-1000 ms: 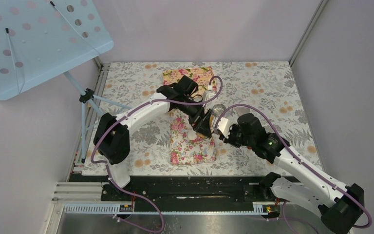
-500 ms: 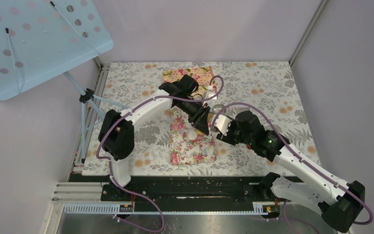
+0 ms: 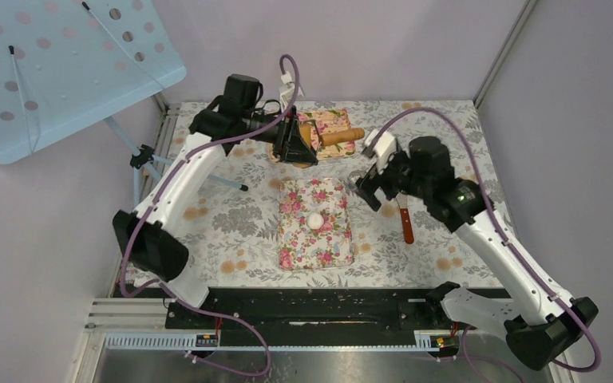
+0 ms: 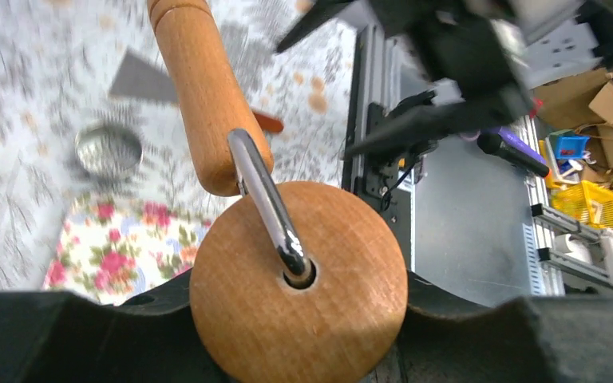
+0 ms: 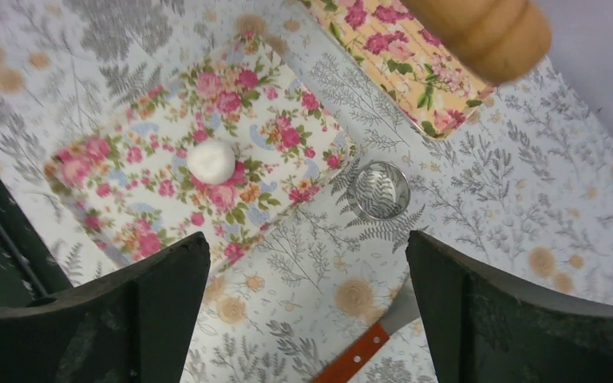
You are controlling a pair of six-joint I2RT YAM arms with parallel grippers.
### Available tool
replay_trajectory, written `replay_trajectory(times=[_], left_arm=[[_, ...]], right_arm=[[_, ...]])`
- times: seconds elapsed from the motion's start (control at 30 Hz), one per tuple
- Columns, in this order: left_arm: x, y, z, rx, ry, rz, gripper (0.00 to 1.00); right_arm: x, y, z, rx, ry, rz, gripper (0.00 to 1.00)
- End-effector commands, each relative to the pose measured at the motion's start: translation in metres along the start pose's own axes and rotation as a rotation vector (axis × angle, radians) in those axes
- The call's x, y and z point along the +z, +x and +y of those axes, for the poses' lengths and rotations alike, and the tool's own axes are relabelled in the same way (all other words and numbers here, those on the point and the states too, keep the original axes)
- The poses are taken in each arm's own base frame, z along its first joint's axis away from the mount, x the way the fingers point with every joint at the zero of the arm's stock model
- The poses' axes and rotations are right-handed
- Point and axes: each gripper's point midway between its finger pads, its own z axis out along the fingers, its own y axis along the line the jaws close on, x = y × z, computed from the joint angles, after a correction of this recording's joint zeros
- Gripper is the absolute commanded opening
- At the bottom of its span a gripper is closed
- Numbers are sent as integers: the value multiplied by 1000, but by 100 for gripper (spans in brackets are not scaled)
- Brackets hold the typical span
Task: Roll out the dumpling wrappers from the dough
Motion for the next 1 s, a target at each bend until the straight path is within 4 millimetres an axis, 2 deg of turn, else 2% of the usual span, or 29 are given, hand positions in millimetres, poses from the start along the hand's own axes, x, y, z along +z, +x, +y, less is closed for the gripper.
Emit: replay_trajectory(times=[0.0,0.1,0.23,0.33,0.47,0.6,0.77,0.97], left_arm=[[-32,-53,-82,248,165,-178,0],[-43,-59,-104,299,209,-236,0],[-55,-64,-124,336,242,-340,0],[-57,-67,-123,291,249,-391,0],[-54,-61,-119,243,264,-442,0],[-55,-54,-125,208,331,-471,0],[-53,-49,-122,185,344,-489,0],[-33,-37,-84,111,262,-474,0]], right_arm=[[-30,-60,3,236,-185,-216,100],[-44,-89,3,287,-270,-323,99],[-61,-120,23,373,-490,-446,100],[-66,-140,29,429,-605,-560,100],[-62,-159,23,567,-698,-648,99],[-44,-164,13,686,-746,-637,94],[-23,-154,2,759,-692,-640,94],[-22,-156,-2,792,-701,-693,92]])
